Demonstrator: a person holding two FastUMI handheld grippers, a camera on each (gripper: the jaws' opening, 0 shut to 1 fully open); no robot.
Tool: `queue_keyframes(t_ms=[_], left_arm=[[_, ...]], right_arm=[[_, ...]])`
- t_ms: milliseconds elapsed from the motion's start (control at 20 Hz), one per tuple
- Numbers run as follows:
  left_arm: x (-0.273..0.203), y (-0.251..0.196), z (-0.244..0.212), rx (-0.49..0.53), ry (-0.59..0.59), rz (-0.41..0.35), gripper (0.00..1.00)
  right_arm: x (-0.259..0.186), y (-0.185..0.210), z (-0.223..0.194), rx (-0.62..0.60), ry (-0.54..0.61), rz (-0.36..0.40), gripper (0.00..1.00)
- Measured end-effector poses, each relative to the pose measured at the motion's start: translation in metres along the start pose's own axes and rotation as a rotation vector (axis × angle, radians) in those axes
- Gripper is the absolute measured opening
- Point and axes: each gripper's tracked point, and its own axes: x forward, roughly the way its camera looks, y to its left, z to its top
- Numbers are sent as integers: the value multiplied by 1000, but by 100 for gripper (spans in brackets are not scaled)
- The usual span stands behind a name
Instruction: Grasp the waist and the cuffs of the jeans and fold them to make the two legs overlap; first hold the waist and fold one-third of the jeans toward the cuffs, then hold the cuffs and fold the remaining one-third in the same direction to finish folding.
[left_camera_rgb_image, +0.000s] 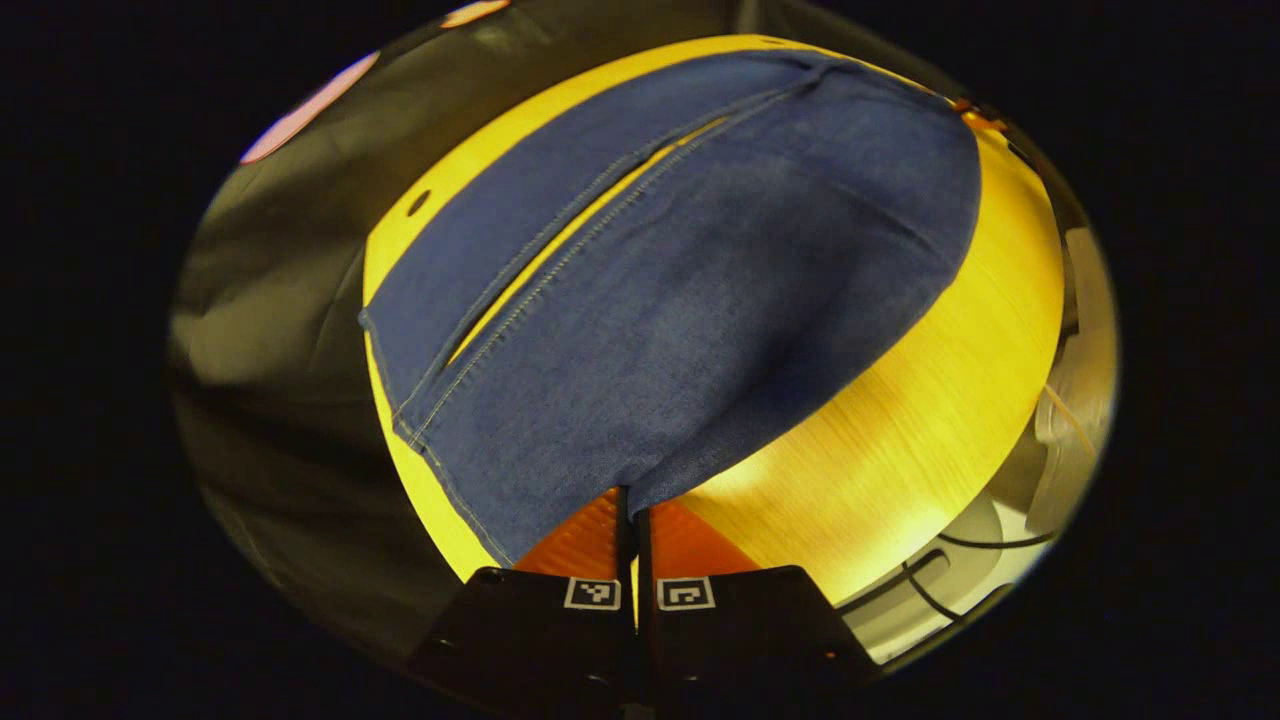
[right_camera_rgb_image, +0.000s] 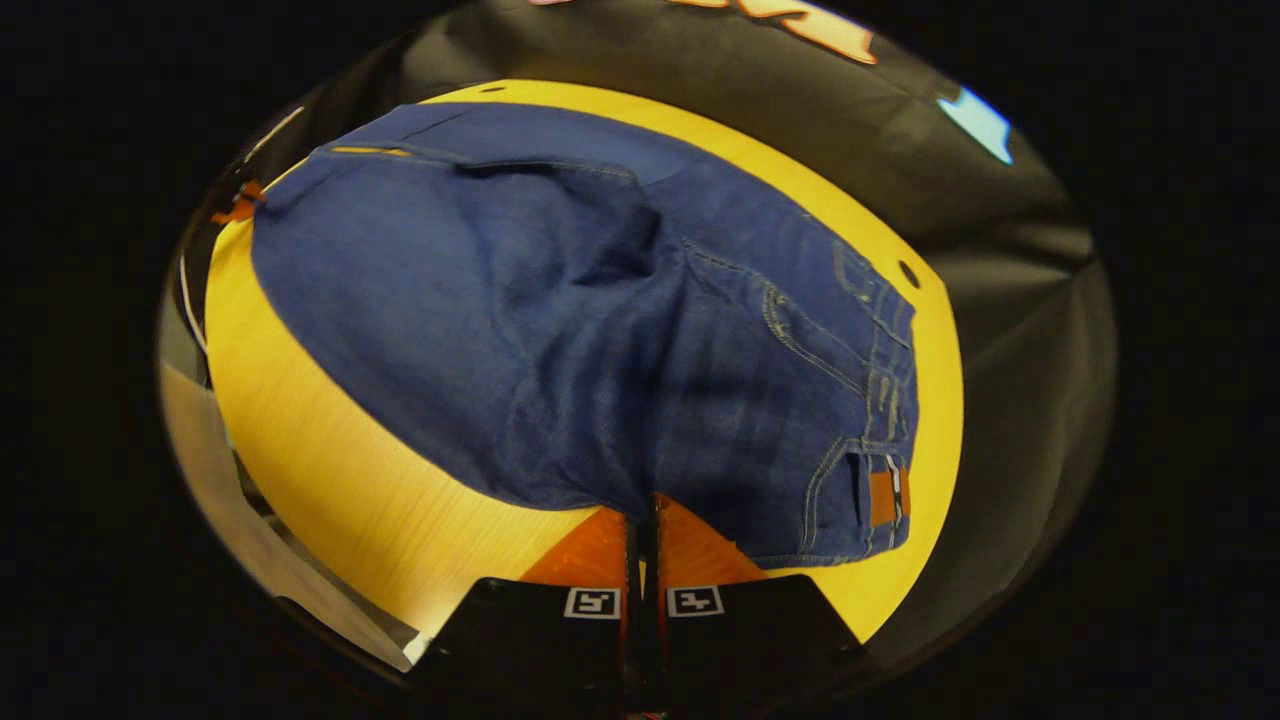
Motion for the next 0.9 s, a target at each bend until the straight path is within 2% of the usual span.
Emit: queue_keyframes(t_ms=[150, 300, 500, 600, 700, 750, 900], left_arm=[[-16, 9, 25, -209, -108, 78, 0], [-49, 26, 62, -342, -195, 150, 0], [-107, 56, 131, -471, -287, 192, 0], [-146, 67, 165, -516, -325, 208, 0], [-182, 78, 184, -528, -355, 239, 0], [-196, 80, 196, -525, -367, 251, 0], [-217, 74, 219, -519, -368, 269, 0]], right_arm=[[-24, -11, 29, 145, -111, -79, 3], [-50, -34, 66, 226, -212, -136, 2], [-77, -64, 128, 266, -304, -194, 0], [-77, -79, 158, 271, -347, -211, 2], [-75, -92, 188, 266, -380, -218, 0], [-75, -100, 204, 262, -395, -223, 2], [-61, -117, 239, 256, -413, -227, 0]])
